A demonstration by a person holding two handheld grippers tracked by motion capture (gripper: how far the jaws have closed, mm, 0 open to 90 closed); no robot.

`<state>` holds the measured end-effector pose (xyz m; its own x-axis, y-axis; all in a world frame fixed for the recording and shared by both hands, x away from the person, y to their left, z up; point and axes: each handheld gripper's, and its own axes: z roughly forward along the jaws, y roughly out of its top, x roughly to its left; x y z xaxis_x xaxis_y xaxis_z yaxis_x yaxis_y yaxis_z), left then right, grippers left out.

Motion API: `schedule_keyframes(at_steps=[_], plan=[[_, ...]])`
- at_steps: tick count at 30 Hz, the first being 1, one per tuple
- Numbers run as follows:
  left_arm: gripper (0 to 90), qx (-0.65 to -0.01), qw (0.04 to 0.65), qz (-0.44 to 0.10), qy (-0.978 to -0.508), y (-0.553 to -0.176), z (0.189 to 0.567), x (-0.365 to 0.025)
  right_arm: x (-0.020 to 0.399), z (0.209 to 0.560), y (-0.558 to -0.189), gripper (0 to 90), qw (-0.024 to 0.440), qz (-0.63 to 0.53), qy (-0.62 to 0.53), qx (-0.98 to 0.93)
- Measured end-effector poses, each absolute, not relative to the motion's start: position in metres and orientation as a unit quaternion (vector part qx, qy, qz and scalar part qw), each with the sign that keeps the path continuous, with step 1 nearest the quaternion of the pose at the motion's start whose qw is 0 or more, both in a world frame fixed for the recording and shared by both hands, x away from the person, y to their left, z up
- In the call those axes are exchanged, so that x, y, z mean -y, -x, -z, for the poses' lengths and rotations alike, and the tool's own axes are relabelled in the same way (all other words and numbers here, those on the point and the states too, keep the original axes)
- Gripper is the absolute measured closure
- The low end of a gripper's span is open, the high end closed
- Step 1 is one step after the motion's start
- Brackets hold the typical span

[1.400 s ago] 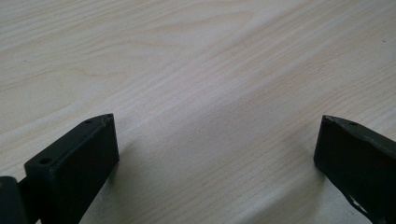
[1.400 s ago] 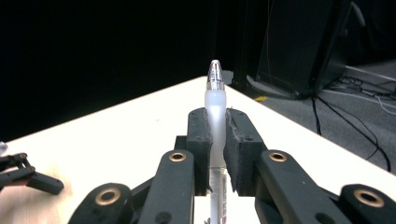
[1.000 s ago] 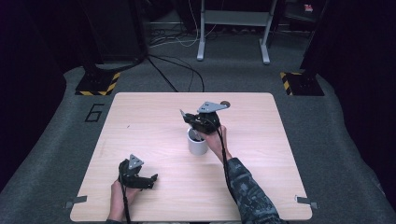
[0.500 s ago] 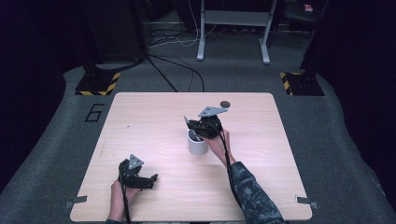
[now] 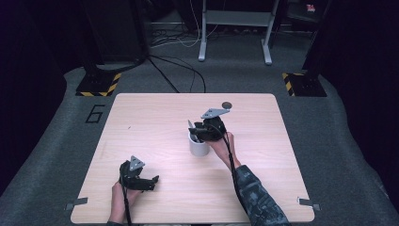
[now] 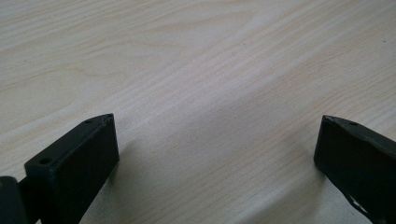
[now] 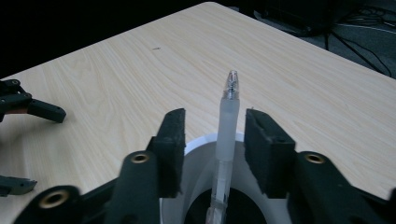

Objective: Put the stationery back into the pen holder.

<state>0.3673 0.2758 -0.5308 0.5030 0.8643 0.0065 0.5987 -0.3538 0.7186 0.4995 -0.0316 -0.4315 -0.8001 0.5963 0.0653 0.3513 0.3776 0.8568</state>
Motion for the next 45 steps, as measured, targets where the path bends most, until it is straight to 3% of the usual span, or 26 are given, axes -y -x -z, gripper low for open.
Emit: schedule_keyframes(at_steps=[7,15,29,45], plan=[[0.0,-0.458,0.336,-0.197,-0.799,-0.367,0.531,-0.276,0.048,0.418,-0.489,30.7,0.136,-0.468,-0.295,-0.822],[0.0,-0.458,0.337,-0.197,-0.799,-0.367,0.531,-0.276,0.076,0.406,-0.469,14.8,0.143,-0.444,-0.305,-0.830],[0.0,-0.458,0.336,-0.197,-0.799,-0.367,0.531,-0.276,0.131,0.409,-0.430,8.6,0.175,-0.415,-0.322,-0.832],[0.0,-0.458,0.337,-0.197,-0.799,-0.367,0.531,-0.276,0.200,0.468,-0.390,0.0,0.182,-0.345,-0.405,-0.827]])
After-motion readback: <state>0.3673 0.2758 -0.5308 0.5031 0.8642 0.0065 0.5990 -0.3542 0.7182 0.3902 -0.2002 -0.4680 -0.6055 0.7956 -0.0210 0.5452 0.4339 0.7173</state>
